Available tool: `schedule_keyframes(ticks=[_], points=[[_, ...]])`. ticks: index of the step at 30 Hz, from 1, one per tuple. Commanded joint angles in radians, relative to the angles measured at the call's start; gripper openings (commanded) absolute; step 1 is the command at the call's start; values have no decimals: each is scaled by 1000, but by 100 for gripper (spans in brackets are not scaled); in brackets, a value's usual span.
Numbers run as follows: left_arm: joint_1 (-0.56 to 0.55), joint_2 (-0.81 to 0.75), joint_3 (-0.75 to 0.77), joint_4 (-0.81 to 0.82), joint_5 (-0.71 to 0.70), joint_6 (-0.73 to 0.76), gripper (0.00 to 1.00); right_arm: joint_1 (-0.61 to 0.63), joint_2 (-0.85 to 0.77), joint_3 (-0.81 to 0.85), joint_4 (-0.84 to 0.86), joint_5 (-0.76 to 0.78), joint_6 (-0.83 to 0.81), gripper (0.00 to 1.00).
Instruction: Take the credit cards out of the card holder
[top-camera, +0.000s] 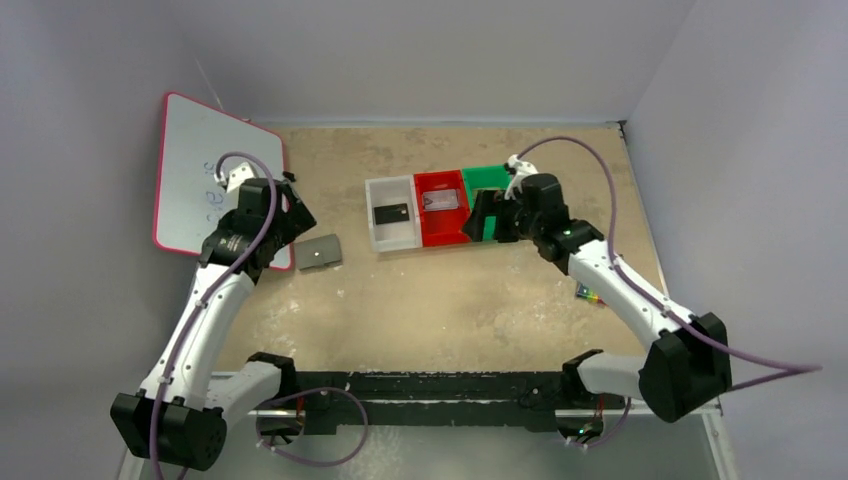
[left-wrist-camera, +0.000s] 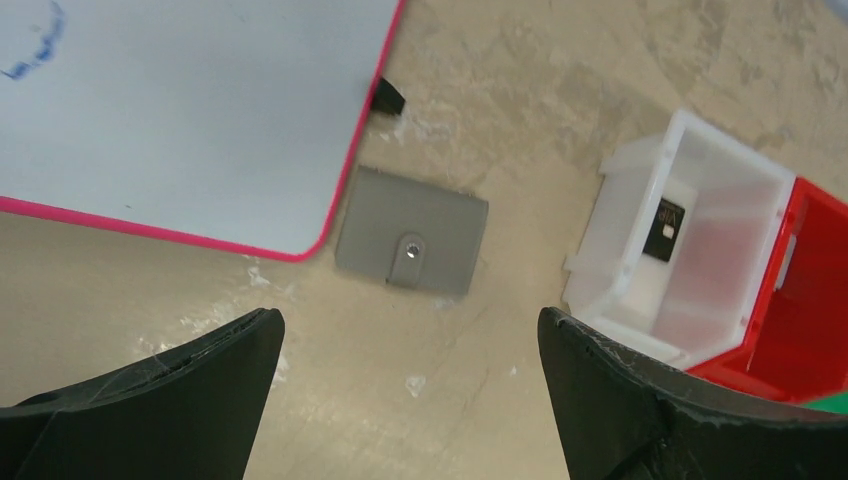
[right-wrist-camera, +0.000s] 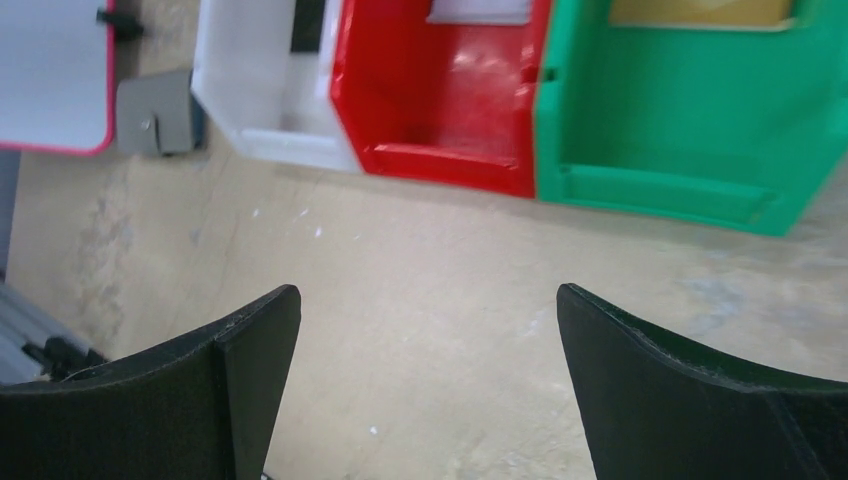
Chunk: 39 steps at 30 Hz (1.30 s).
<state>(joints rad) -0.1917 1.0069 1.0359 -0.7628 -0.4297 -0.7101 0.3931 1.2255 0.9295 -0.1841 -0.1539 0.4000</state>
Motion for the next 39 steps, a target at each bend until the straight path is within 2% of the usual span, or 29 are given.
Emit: schedule_keyframes(ticks=[1, 7, 15, 26, 31, 39], points=[[50, -25, -18, 49, 239, 53, 100, 121, 62, 32, 75, -21, 69, 100], [78, -85, -36, 31, 255, 68, 100, 283, 217, 88, 129, 3, 105, 100], [87, -137, -19, 27, 221, 72, 100, 396, 440, 224, 142, 79, 177, 100], [90, -152, -21, 26, 200, 85, 100, 443, 651, 425, -101, 468, 327, 100], [90, -142, -16, 21, 200, 93, 100, 444, 731, 504, -209, 560, 358, 100], [90, -122, -14, 28, 206, 102, 100, 443, 820, 613, -224, 648, 334, 100]])
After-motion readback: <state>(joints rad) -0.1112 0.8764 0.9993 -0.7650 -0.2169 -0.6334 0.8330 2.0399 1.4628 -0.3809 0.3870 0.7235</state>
